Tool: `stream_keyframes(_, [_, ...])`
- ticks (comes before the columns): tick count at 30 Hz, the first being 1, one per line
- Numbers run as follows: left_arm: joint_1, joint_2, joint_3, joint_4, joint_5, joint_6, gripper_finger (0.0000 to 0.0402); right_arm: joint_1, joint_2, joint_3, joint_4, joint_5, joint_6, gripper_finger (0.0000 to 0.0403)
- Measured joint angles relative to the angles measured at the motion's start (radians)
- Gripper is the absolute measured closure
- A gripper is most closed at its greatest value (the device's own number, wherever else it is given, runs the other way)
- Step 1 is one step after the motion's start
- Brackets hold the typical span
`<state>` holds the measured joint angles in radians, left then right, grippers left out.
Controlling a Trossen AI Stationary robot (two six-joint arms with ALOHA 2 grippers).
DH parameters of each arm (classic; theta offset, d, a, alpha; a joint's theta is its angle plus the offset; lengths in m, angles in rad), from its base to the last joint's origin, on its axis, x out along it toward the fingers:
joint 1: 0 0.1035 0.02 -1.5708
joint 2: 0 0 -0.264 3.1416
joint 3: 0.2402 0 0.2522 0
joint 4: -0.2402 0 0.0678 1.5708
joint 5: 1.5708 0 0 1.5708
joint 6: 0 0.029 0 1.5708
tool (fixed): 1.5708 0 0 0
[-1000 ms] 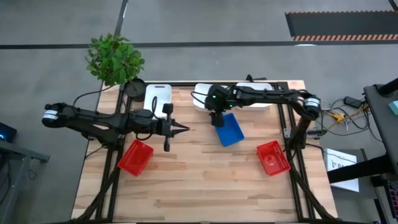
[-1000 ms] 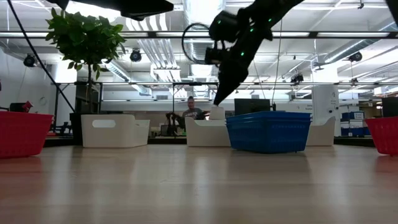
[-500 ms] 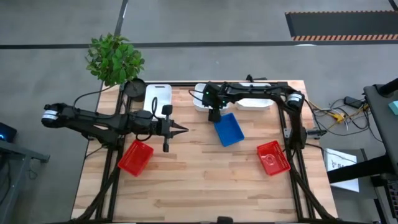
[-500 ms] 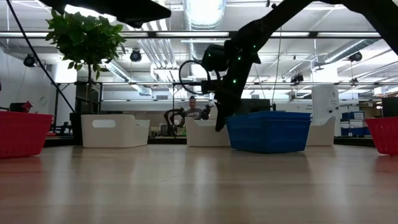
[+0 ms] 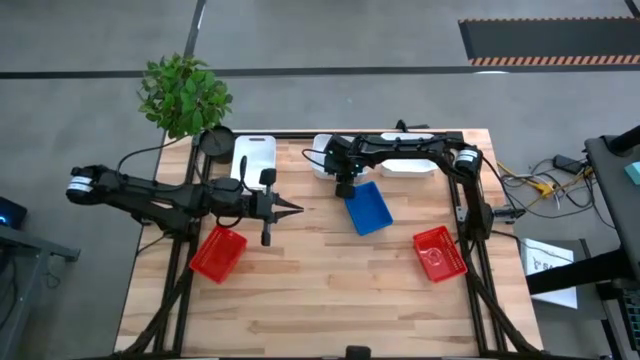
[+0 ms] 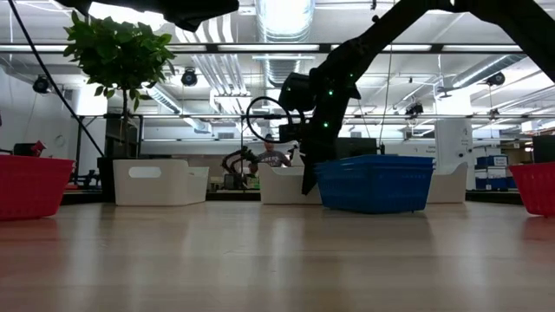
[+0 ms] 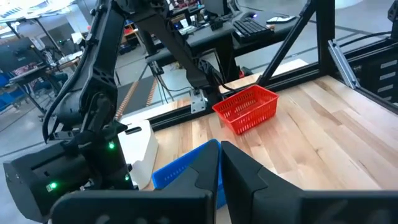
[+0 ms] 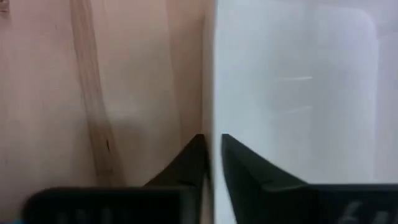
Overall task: Stack baskets by color
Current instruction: Stack the center white bin on the right white bin
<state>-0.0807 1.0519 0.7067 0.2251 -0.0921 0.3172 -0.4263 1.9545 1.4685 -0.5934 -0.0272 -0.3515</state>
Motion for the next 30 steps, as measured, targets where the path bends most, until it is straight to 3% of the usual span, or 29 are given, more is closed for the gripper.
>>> stream_keyframes(3, [0.0,0.0,0.0,0.001,0.0,0.002,0.0401,0.0,-0.002,0.0,0.0,0.0,-0.007,0.0387])
stream_keyframes(15, [0.0,0.0,0.0,0.003,0.0,0.002,0.0401,0.005,-0.108,0.0,-0.021,0.006,-0.009,0.0394])
stream_keyframes(24, [0.0,0.0,0.0,0.005,0.0,0.002,0.0401,0.016,-0.253,0.0,-0.201,0.056,-0.07,0.0394])
stream_keyframes(30, [-0.001,0.0,0.0,0.006,0.0,0.001,0.0401,0.013,-0.378,-0.002,-0.324,0.054,-0.206,0.0394])
